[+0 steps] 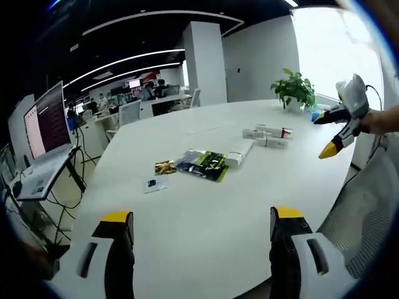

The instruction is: Arrange the skincare products in the storage area until every visible bottle or jar stands upright without overlapping.

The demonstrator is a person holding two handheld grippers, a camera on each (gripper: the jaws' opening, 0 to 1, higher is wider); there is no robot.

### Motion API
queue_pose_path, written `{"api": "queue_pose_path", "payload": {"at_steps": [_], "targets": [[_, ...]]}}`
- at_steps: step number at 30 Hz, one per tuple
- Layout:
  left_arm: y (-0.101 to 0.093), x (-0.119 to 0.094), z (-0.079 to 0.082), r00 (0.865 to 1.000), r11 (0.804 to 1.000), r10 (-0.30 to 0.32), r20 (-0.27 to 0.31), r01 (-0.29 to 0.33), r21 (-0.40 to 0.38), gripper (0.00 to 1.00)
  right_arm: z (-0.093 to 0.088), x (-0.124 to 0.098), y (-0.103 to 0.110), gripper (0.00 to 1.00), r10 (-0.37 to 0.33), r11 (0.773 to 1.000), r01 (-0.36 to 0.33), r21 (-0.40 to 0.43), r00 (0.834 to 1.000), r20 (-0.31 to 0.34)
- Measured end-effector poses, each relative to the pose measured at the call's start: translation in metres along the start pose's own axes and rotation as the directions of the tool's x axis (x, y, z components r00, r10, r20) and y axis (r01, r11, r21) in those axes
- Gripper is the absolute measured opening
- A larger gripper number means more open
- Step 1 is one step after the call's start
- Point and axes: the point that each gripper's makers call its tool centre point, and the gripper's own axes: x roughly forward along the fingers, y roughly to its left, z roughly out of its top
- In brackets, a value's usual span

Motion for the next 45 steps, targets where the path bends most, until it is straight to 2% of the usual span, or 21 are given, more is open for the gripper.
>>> {"api": "queue_pose_path", "payload": {"at_steps": [8,18,21,27,30,35,45], "targets": [[-0.001,0.0,-0.001,1.0,1.0,-0.001,-0.008,0.001,0.008,0.84,0.013,0.013,-0.006,0.92,0.015,1.0,-0.015,-0.018,1.0,0.003],[-0.004,0.001,-0.004,1.0,1.0,-0.017,-0.027,0.017,0.011,0.84,0.017,0.022,-0.005,0.91,0.033,0.999,-0.033,-0.006,0.999,0.004],[-0.014,0.003,-0.007,0.997,0.998,-0.051,-0.057,0.053,0.044,0.86,0.015,0.02,-0.003,0.91,0.029,0.999,-0.029,0.025,0.999,0.02],[-0.019,0.006,-0.013,0.993,0.994,-0.071,-0.091,0.079,0.082,0.85,-0.007,0.017,-0.002,0.92,0.027,0.996,-0.028,0.086,1.0,0.011],[-0.019,0.007,-0.014,0.993,0.993,-0.07,-0.094,0.079,0.09,0.84,-0.014,0.017,-0.008,0.92,0.02,0.995,-0.019,0.097,1.0,-0.001],[-0.016,0.006,-0.015,0.993,0.994,-0.064,-0.094,0.072,0.082,0.83,-0.015,0.019,-0.023,0.92,0.007,0.996,-0.006,0.089,1.0,-0.016],[-0.015,0.005,-0.013,0.994,0.996,-0.052,-0.096,0.059,0.071,0.82,-0.01,0.032,-0.046,0.91,-0.001,0.998,0.003,0.064,1.0,-0.024]]}}
